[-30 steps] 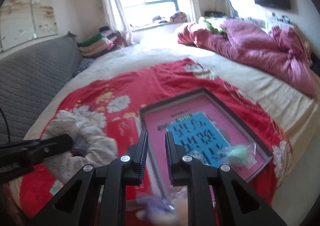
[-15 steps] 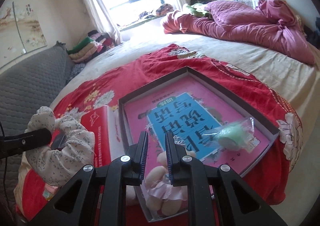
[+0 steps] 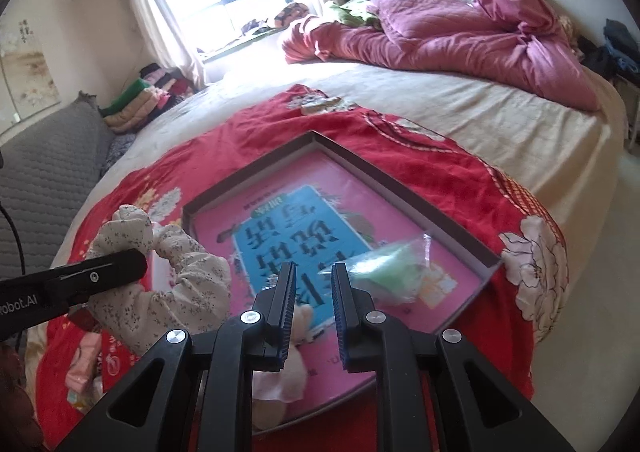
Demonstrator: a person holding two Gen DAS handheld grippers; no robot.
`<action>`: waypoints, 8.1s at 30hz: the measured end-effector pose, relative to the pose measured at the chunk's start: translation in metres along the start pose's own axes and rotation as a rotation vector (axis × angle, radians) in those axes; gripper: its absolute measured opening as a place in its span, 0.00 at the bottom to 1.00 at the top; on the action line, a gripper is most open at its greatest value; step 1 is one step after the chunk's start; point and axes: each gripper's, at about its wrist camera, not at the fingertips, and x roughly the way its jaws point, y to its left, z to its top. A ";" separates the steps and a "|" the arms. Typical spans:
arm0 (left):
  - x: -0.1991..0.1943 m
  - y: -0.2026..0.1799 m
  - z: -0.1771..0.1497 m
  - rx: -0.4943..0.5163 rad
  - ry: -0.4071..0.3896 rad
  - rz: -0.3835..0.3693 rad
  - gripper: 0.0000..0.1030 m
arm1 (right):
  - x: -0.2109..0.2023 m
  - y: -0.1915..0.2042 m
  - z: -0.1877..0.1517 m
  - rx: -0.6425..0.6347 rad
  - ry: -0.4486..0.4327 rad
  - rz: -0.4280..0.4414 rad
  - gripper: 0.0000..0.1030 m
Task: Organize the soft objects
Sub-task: 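Lower the white scrunchie into the pink tray and open the left gripper, then move both grippers back over the remaining pile of items, then move left gripper to the green-white wipes pack while right gripper moves to the clear plastic bag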
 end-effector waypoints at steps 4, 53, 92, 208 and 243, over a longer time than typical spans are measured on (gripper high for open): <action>0.012 -0.007 0.003 0.010 0.011 0.009 0.14 | 0.003 -0.012 0.000 0.026 0.013 -0.009 0.21; -0.026 0.013 -0.011 -0.004 -0.040 0.066 0.70 | -0.027 0.011 0.007 0.010 -0.034 -0.125 0.70; -0.121 0.062 -0.050 -0.077 -0.124 0.175 0.72 | -0.101 0.095 0.012 -0.093 -0.115 -0.092 0.76; -0.096 0.218 -0.196 -0.319 0.126 0.311 0.72 | -0.043 0.250 -0.108 -0.675 0.193 0.102 0.76; -0.062 0.257 -0.204 -0.397 0.131 0.278 0.72 | 0.034 0.266 -0.150 -0.849 0.388 0.079 0.76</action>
